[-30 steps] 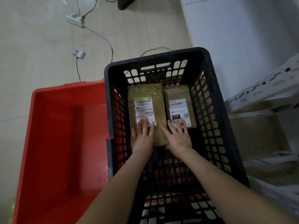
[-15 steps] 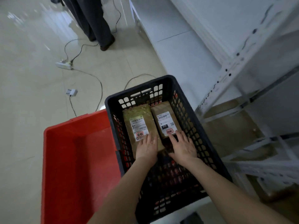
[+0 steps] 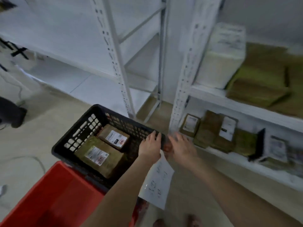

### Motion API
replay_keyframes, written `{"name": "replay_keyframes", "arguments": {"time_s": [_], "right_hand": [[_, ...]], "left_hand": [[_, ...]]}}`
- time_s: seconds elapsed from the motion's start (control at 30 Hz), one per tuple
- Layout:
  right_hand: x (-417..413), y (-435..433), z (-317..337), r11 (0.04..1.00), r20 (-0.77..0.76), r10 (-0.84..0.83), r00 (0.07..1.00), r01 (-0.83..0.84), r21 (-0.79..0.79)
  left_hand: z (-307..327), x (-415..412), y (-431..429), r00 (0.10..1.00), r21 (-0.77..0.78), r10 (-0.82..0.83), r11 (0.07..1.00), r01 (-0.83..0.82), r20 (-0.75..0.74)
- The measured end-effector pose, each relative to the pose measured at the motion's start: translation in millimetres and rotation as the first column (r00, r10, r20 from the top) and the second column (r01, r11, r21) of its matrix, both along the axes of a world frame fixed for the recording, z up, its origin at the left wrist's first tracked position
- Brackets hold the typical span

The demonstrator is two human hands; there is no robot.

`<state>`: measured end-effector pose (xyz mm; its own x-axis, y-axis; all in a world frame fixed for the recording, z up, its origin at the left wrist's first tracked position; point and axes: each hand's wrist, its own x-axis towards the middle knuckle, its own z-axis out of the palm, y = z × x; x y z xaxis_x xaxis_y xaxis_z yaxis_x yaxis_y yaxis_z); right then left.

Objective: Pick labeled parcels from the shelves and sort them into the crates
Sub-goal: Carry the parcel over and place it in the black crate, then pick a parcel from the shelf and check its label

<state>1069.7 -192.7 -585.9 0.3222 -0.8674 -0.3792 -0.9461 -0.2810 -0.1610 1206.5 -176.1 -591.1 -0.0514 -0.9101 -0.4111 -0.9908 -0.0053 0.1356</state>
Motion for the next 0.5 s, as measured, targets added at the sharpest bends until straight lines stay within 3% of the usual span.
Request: {"name": "replay_keyframes", "arguments": {"time_s": [0.27, 0.5], "right_hand": [[-199.2, 65.0, 73.1, 0.91, -0.015, -0.379, 0.925, 0.37, -0.186], [-375.3, 169.2, 124.2, 0.737, 0.058, -0.599, 0.799, 0.578, -0.35]], "left_hand": [[70.4, -190.2, 8.6, 0.917, -0.124, -0.393, 0.909, 0.399, 0.07], [139.6, -378.6, 76.5, 0.775, -0.277, -0.614, 0.726, 0.629, 0.151]]}}
